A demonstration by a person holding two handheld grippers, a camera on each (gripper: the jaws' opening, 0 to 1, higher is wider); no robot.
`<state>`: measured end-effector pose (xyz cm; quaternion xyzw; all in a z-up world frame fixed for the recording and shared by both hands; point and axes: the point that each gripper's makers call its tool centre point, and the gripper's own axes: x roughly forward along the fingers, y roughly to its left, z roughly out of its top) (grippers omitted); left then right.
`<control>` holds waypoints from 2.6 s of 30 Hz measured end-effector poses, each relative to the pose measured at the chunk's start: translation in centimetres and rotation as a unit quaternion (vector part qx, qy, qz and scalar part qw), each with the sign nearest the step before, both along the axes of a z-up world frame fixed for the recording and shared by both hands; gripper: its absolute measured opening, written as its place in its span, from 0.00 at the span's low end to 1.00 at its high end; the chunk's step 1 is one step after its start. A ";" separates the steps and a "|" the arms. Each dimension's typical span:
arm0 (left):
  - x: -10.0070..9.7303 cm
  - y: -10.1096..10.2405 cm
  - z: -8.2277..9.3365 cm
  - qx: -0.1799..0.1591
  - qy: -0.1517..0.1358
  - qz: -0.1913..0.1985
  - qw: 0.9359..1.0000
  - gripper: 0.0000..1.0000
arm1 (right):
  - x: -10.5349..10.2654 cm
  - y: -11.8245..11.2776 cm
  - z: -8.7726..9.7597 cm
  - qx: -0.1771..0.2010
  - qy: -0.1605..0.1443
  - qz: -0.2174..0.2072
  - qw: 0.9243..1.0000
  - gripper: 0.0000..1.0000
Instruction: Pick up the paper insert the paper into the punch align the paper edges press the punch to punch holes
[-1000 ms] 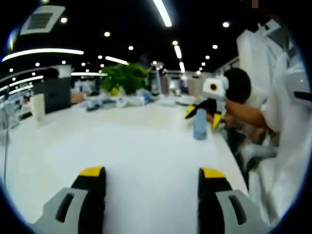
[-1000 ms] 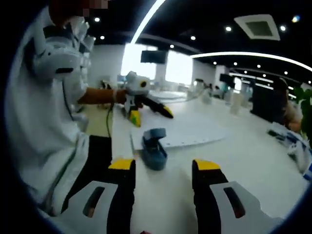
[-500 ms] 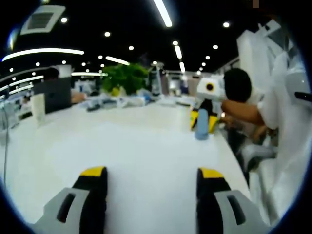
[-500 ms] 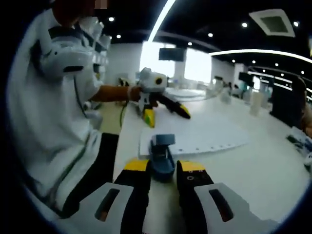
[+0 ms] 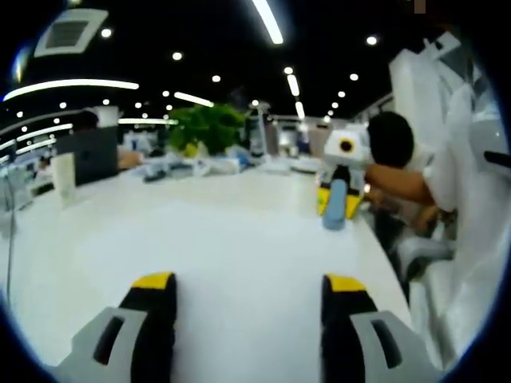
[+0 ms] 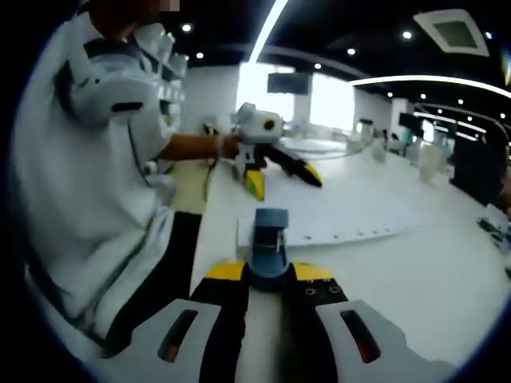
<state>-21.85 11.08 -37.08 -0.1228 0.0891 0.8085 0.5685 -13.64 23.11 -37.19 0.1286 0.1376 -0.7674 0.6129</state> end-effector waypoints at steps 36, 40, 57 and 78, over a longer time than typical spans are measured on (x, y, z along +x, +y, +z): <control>1.4 1.5 3.7 0.055 0.009 -0.027 0.998 0.86 | 0.5 1.5 4.3 -0.080 -0.039 -0.043 0.995 0.50; 2.3 3.1 4.2 0.055 0.016 -0.048 0.997 0.85 | -0.2 2.8 6.7 -0.113 -0.011 -0.097 0.989 0.50; 6.9 12.3 3.0 0.019 0.040 -0.140 0.989 0.78 | -1.5 6.3 10.8 -0.123 0.064 -0.336 0.932 0.55; 8.0 16.2 1.7 0.025 0.040 -0.175 0.983 0.55 | -0.9 6.4 9.3 -0.145 0.052 -0.385 0.910 0.54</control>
